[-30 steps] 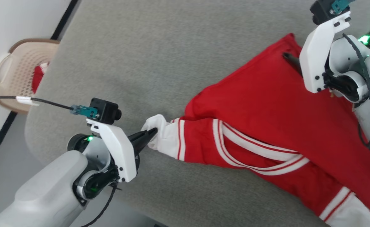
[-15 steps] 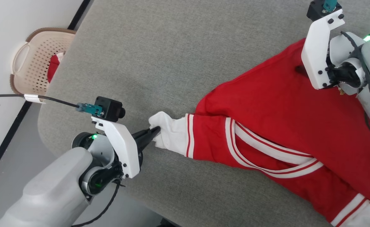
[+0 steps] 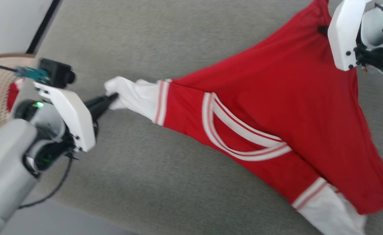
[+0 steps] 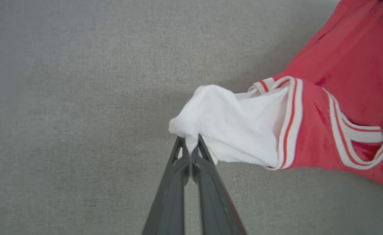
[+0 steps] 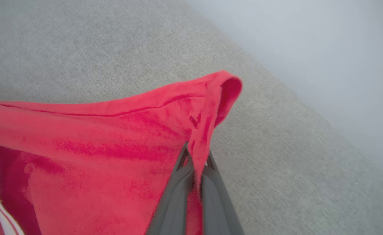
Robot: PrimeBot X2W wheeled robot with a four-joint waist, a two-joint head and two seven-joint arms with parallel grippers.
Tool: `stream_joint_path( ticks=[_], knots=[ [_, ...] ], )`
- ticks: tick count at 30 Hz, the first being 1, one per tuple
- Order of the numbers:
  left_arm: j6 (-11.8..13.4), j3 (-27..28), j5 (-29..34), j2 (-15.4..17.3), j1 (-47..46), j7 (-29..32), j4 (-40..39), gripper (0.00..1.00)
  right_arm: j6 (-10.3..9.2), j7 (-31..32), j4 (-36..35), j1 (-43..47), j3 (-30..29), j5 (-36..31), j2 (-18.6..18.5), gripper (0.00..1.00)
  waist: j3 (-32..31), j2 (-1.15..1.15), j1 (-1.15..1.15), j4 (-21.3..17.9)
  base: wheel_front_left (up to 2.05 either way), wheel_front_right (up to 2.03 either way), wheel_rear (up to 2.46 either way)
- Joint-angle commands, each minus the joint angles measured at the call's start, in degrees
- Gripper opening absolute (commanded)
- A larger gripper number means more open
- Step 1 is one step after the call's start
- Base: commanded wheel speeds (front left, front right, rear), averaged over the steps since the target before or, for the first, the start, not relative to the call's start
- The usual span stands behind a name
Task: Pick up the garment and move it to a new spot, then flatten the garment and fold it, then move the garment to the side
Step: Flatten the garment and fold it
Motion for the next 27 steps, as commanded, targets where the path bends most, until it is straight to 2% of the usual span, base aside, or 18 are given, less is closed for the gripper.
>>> stream_joint_path(
  ticks=[1, 7, 15, 21, 27],
  knots=[
    [0.49, 0.49, 0.71, 0.64, -1.12, 0.39, -0.58, 0.00, -0.03, -0.76, -0.61, -0.40, -0.43, 0.22, -0.59, 0.00, -1.66, 0.00, 0.00, -2.58, 0.00, 0.00, 0.00],
    [1.93, 2.11, 1.78, 6.04, -4.84, 3.46, -4.63, 0.00, -0.03, -4.44, -5.77, -0.34, -3.78, 0.30, -1.37, 0.00, -4.19, 0.00, 0.00, -7.04, 0.00, 0.00, 0.00],
    [3.18, 4.39, 2.72, 9.91, -11.88, 7.88, -6.92, 0.00, -0.03, -5.62, -13.11, 1.59, -8.26, -0.69, -2.33, 0.00, -7.38, 0.00, 0.00, -11.38, 0.00, 0.00, 0.00],
    [3.44, 5.46, 4.74, 10.33, -17.51, 9.62, -5.34, 0.00, -0.03, -5.15, -17.39, 2.72, -12.60, -2.90, -1.89, 0.00, -8.67, 0.00, 0.00, -13.66, 0.00, 0.00, 0.00],
    [2.89, 5.67, 9.39, 6.66, -24.50, 6.56, 0.86, 0.00, -0.03, -8.51, -16.19, 1.09, -17.24, -8.41, 0.94, 0.00, -7.81, 0.00, 0.00, -14.87, 0.00, 0.00, 0.00]
  ],
)
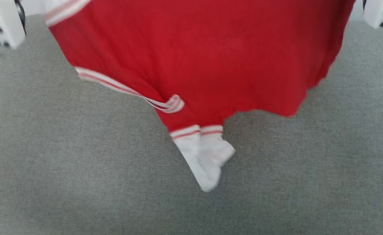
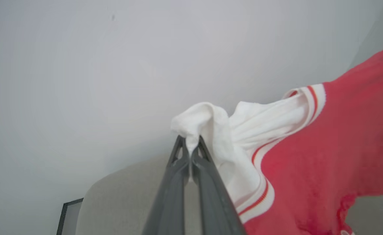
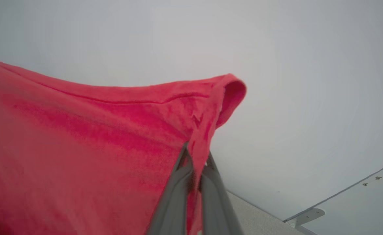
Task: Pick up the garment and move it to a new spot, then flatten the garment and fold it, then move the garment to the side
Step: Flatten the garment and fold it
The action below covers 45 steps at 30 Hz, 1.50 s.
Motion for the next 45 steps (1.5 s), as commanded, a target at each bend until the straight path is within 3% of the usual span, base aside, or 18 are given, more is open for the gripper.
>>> stream_joint_path(
  ticks=[1, 3, 7, 14, 19, 24, 31, 42, 45],
  knots=[
    [-0.28, 0.33, 2.96, -1.56, -3.54, -2.52, 3.18, 0.00, -0.03, -2.32, 1.77, -1.42, -1.77, -2.96, 1.47, 0.00, 0.94, 0.00, 0.00, -0.50, 0.00, 0.00, 0.00],
    [-0.40, 0.38, 4.32, -2.58, -4.88, -3.85, 4.66, 0.00, -0.03, -3.29, 2.91, -1.90, -2.32, -4.29, 2.16, 0.00, 1.35, 0.00, 0.00, -0.65, 0.00, 0.00, 0.00],
    [-0.98, 0.99, 10.80, -7.24, -13.18, -13.48, 13.13, 0.00, -0.04, -13.64, 9.85, -6.90, -7.06, -12.35, 6.73, 0.00, 4.15, 0.00, 0.00, -1.38, 0.00, 0.00, 0.00],
    [-2.56, 1.25, 19.18, -11.57, -23.39, -31.01, 22.50, 0.00, -0.03, -31.22, 19.26, -13.27, -13.11, -25.24, 12.00, 0.00, 6.99, 0.00, 0.00, -1.80, 0.00, 0.00, 0.00],
    [-5.00, 1.08, 21.60, -13.18, -24.68, -37.08, 24.78, 0.00, -0.03, -36.29, 24.70, -14.42, -15.06, -29.49, 14.27, 0.00, 7.50, 0.00, 0.00, -1.39, 0.00, 0.00, 0.00],
    [-6.43, -1.96, 20.44, -12.43, -18.97, -37.67, 23.85, 0.00, -0.03, -35.30, 28.69, -11.16, -13.00, -28.84, 14.69, 0.00, 7.24, 0.00, 0.00, -0.88, 0.00, 0.00, 0.00],
    [-6.48, -9.96, 11.65, -8.66, -9.09, -34.40, 16.82, 0.00, -0.03, -31.22, 28.59, -3.37, -8.71, -22.79, 13.86, 0.00, 6.80, 0.00, 0.00, -0.40, 0.00, 0.00, 0.00],
    [-6.41, -16.15, -4.98, -0.42, 8.03, -24.47, 4.25, 0.00, -0.03, -17.53, 16.56, 14.43, -6.08, -10.69, 10.99, 0.00, 5.59, 0.00, 0.00, -0.34, 0.00, 0.00, 0.00],
    [-4.70, -17.16, -8.68, 1.63, 12.67, -21.64, 0.04, 0.00, -0.03, -12.29, 10.92, 20.15, -5.72, -8.48, 10.00, 0.00, 5.28, 0.00, 0.00, -0.46, 0.00, 0.00, 0.00]
  ],
)
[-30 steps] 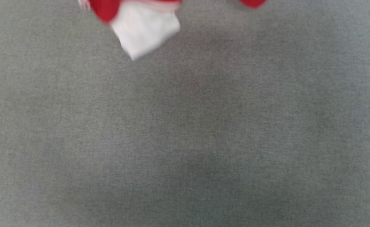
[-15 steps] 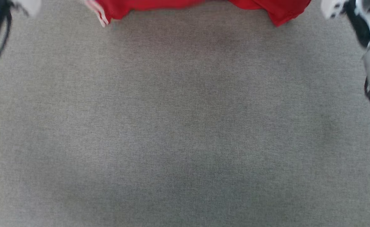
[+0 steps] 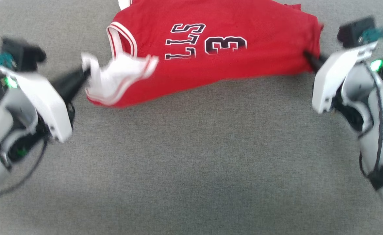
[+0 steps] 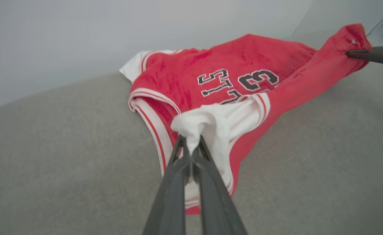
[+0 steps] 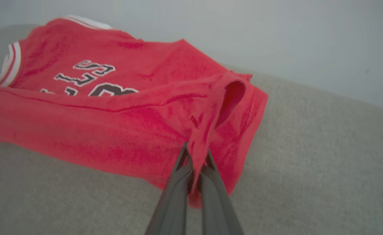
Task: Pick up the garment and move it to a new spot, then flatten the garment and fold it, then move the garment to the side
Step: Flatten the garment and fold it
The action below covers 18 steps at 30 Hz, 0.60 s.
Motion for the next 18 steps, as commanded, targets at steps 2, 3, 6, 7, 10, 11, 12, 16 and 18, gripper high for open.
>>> stream_joint_path(
  ticks=[2, 3, 6, 7, 10, 11, 12, 16, 18],
  knots=[
    [1.41, -0.64, -2.24, 1.19, 2.87, 1.56, -2.46, 0.00, -0.03, 2.94, -3.56, 3.61, 0.83, 1.29, -0.86, 0.00, -0.20, 0.00, 0.00, -0.09, 0.00, 0.00, 0.00],
    [2.25, -1.41, -2.44, 2.29, 4.21, 2.69, -4.36, 0.00, -0.03, 4.64, -5.88, 5.58, 0.93, 2.02, -1.45, 0.00, -0.32, 0.00, 0.00, -0.15, 0.00, 0.00, 0.00],
    [5.51, -3.13, -4.84, 4.82, 8.32, 5.71, -9.58, 0.00, -0.03, 9.52, -12.49, 11.49, 1.18, 3.64, -3.42, 0.00, -0.64, 0.00, 0.00, -0.25, 0.00, 0.00, 0.00],
    [6.66, -3.60, -5.36, 5.58, 9.47, 6.46, -11.36, 0.00, -0.03, 11.18, -14.42, 13.51, 1.21, 3.91, -4.30, 0.00, -0.75, 0.00, 0.00, -0.26, 0.00, 0.00, 0.00],
    [9.93, -4.71, -7.82, 7.46, 13.04, 7.76, -16.28, 0.00, -0.03, 15.62, -19.78, 18.67, 0.54, 5.47, -6.03, 0.00, -0.98, 0.00, 0.00, -0.30, 0.00, 0.00, 0.00],
    [10.79, -5.10, -8.41, 7.96, 14.09, 8.14, -17.95, 0.00, -0.03, 16.85, -21.56, 20.04, 0.35, 5.58, -6.58, 0.00, -1.04, 0.00, 0.00, -0.31, 0.00, 0.00, 0.00],
    [11.74, -5.46, -8.71, 8.60, 15.06, 8.36, -19.33, 0.00, -0.03, 18.13, -23.09, 21.33, 0.22, 5.79, -7.17, 0.00, -1.09, 0.00, 0.00, -0.31, 0.00, 0.00, 0.00],
    [14.79, -6.74, -10.23, 10.48, 18.51, 8.86, -24.80, 0.00, -0.03, 23.50, -28.23, 26.61, 0.05, 8.02, -9.17, 0.00, -1.34, 0.00, 0.00, -0.34, 0.00, 0.00, 0.00],
    [16.31, -7.28, -11.23, 11.41, 20.18, 9.35, -26.92, 0.00, -0.03, 25.99, -30.50, 29.11, -0.50, 9.28, -10.07, 0.00, -1.42, 0.00, 0.00, -0.29, 0.00, 0.00, 0.00]
  ],
)
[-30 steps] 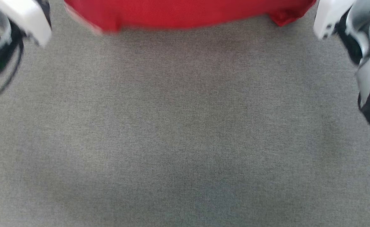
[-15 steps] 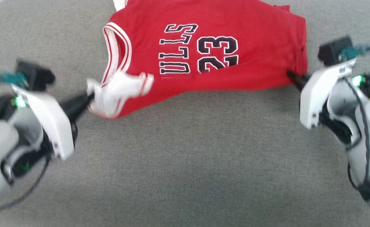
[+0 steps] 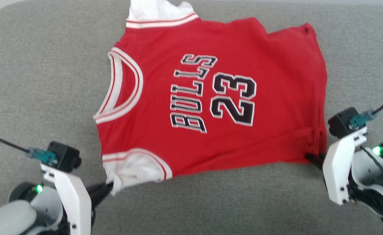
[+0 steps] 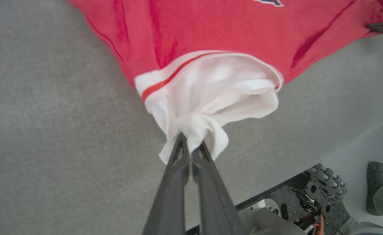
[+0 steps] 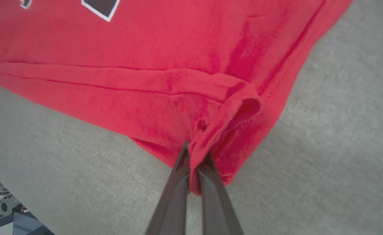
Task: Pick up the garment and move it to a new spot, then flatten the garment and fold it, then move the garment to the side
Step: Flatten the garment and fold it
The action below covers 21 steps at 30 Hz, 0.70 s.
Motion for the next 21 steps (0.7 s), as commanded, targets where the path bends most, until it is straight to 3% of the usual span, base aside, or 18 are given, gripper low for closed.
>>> stream_joint_path(
  ticks=[1, 8, 13, 21],
  knots=[
    [0.65, -0.18, -1.09, 0.37, 1.11, 0.28, -0.86, 0.00, -0.02, 0.90, -0.89, 1.23, -0.32, 0.69, -0.40, 0.00, -0.04, 0.00, 0.00, 0.05, 0.00, 0.00, 0.00],
    [4.95, -1.41, -3.45, 2.93, 4.87, 2.50, -6.45, 0.00, -0.02, 6.67, -6.78, 8.35, -2.11, 4.43, -2.64, 0.00, -0.37, 0.00, 0.00, -0.06, 0.00, 0.00, 0.00],
    [6.47, -0.19, -3.23, 5.63, 3.83, 1.93, -8.82, 0.00, -0.02, 5.78, -9.40, 10.89, -5.91, 3.84, -0.69, 0.00, -0.63, 0.00, 0.00, -0.59, 0.00, 0.00, 0.00],
    [6.07, 4.31, 3.11, 10.00, -4.00, 2.50, -10.41, 0.00, -0.02, 4.60, -14.38, 9.03, -11.09, 0.74, 3.77, 0.00, -0.17, 0.00, 0.00, -2.02, 0.00, 0.00, 0.00]
  ],
)
